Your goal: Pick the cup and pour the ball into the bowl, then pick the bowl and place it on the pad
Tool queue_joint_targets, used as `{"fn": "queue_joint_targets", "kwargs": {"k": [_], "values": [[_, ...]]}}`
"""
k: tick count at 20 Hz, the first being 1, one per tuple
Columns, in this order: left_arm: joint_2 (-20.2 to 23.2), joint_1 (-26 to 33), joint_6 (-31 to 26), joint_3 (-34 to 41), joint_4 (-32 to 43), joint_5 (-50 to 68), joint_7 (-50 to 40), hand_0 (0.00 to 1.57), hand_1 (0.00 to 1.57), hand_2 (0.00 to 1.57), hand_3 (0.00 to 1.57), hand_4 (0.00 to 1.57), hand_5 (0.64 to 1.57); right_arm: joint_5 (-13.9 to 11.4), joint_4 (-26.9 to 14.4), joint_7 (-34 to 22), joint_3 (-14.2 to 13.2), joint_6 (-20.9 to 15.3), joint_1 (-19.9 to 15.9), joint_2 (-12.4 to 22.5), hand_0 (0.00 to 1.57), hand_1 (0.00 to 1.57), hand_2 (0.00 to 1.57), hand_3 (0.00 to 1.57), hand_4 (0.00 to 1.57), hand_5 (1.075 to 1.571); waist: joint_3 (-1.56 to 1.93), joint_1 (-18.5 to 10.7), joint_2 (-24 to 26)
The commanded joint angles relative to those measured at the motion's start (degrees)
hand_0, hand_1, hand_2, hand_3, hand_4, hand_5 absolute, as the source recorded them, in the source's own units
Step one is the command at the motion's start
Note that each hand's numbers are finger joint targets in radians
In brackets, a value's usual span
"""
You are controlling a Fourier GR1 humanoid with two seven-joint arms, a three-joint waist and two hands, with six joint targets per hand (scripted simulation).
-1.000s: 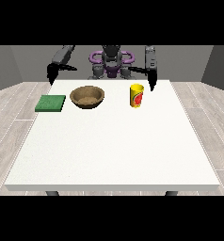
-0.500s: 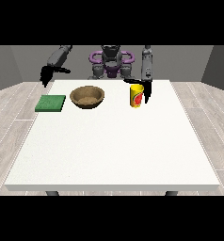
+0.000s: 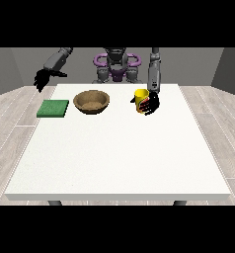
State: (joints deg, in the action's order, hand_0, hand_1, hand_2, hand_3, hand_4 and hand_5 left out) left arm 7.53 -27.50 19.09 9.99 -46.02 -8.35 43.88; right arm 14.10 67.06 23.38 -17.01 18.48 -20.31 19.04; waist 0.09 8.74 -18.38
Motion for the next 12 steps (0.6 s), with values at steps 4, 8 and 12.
{"fn": "queue_joint_targets", "kwargs": {"k": [4, 8, 12], "values": [[-3.6, -1.9, 11.8, 0.2, 6.2, -4.0, 3.2, 1.34, 1.34, 1.57, 1.57, 0.88, 1.505, 0.8, -0.4, 0.7, -1.5, 2.4, 0.6, 3.0, 0.00, 0.00, 0.00, 0.00, 0.00, 1.556, -0.12, 2.4, -0.8], [-1.8, -4.1, 13.8, -5.9, 3.6, -11.1, -8.0, 1.36, 1.36, 1.57, 1.57, 0.95, 1.525, 0.9, -9.5, 1.2, -3.7, 3.4, -0.1, 5.2, 0.00, 0.00, 0.00, 0.00, 0.00, 1.555, -0.01, -1.4, 6.1], [-2.1, -4.3, 14.6, -12.0, 1.6, -18.1, -17.8, 1.37, 1.37, 1.57, 1.57, 1.02, 1.531, 0.9, -15.7, -2.3, -5.4, 2.9, 0.7, 7.6, 0.00, 0.00, 0.00, 0.00, 0.00, 1.558, 0.05, -5.6, 14.7]]}}
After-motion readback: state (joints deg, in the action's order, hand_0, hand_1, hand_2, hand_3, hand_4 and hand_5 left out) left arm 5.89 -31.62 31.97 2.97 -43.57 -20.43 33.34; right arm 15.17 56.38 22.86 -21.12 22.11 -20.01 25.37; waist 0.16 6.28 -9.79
